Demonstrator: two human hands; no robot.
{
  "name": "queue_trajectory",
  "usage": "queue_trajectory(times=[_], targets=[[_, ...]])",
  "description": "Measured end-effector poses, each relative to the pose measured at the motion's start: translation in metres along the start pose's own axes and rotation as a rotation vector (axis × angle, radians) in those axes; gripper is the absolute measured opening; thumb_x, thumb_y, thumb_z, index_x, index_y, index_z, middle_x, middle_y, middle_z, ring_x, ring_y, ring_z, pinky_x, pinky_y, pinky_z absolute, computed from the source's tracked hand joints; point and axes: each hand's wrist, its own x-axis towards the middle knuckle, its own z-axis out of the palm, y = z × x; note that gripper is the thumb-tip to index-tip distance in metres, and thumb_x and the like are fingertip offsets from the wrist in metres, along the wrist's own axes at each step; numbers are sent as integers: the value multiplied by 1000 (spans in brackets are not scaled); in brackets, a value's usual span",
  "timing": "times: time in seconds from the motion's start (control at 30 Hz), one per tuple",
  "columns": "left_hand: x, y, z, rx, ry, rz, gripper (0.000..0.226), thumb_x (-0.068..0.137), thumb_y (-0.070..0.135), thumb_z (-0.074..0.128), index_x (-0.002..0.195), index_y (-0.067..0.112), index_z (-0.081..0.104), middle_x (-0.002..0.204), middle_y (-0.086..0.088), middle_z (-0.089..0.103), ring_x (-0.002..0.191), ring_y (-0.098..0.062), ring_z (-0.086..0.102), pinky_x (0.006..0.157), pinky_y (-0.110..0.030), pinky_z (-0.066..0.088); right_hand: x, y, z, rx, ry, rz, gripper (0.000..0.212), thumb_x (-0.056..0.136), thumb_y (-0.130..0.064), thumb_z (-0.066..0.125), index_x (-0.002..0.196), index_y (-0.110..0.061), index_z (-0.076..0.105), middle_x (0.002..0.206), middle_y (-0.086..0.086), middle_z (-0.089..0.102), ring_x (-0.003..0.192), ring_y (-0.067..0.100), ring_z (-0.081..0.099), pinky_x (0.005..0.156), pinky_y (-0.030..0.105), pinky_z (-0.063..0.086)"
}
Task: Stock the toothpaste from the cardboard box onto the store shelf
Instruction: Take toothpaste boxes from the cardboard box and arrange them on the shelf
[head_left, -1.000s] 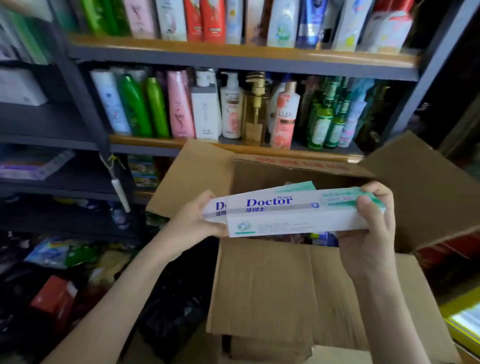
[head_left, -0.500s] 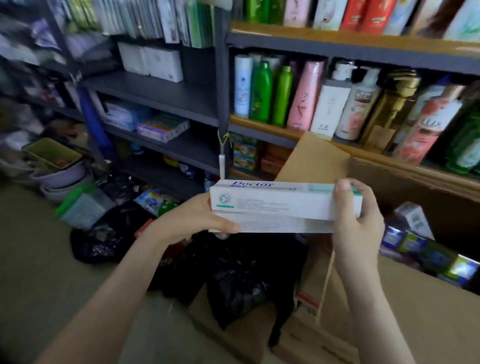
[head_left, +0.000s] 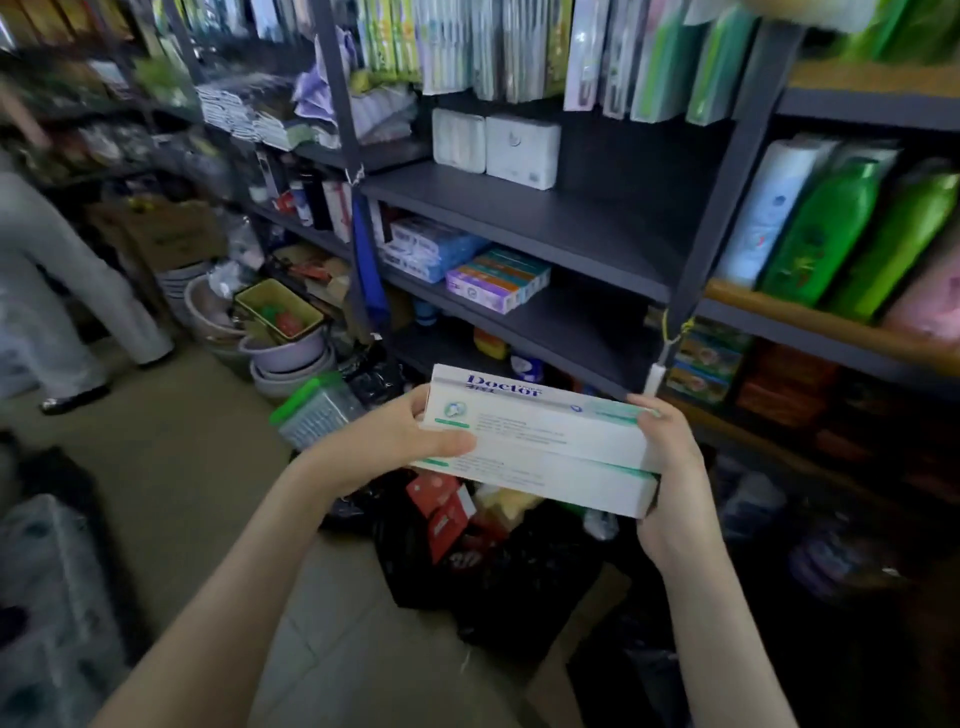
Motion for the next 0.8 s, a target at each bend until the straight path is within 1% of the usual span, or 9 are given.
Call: queue_trajectory(times=[0.07,0.17,0.3,0.4,0.47,0.57,0.63,0.7,0.8], targets=[[10,-5,-25,2,27,7,36,85,9,68,110,30,53,97,21,72,85,2,68,62,-16,52,18,13,27,16,45,31,20,75,-34,53,89,-26,64,95,7,61,79,25,60,63,32,44],[29,-11,-60,-4,68,34,48,78,23,72,116,24,42,117,6,61,96,-1,66,73,-24,54,46,30,61,26,48,44,16,73,-33,52,81,-27,65,86,4,62,80,27,57,67,35,41],[65,-22,-97,-76,79,90,36,78,36,56,109,28,40,113,3,61,88,-4,68,68,-26,57,88,49,100,62,51,53,15,71,-30,50,77,-27,64,82,-1,63,78,22,58,68,34,40],[101,-36,-123,-106,179,155,25,84,40,48,106,30,47,99,7,65,81,-5,68,62,-25,55,127,71,127,89,18,84,14,73,-29,50,81,-26,62,87,3,61,82,26,56,68,37,40],[129,-45,-147,-110,257,177,30,81,43,51,107,26,51,97,7,65,83,-6,66,67,-25,53,156,89,145,125,-21,140,8,80,-26,50,80,-26,58,86,3,61,78,25,58,62,32,42],[174,-57,-191,-69,294,183,37,87,47,59,110,19,51,104,1,62,90,-9,64,77,-29,49,206,105,173,203,-114,327,14,93,-16,42,85,-16,53,85,6,65,65,20,66,51,27,51],[203,-62,-222,-28,289,164,35,85,45,60,108,21,52,100,11,63,91,-7,64,76,-27,48,241,117,185,174,-140,492,27,97,-31,44,94,-11,63,89,9,72,70,21,71,55,28,53],[231,-68,-248,-5,258,147,34,81,43,61,107,24,52,92,20,63,92,-7,64,75,-26,50,272,128,200,66,-213,641,49,88,-58,50,110,-18,68,106,8,72,91,25,70,68,34,54],[270,-75,-284,-11,202,128,37,84,40,67,113,23,52,102,14,63,97,-8,64,78,-25,51,311,151,221,-49,-252,724,62,73,-68,57,120,-28,64,114,4,70,102,28,64,71,38,52]])
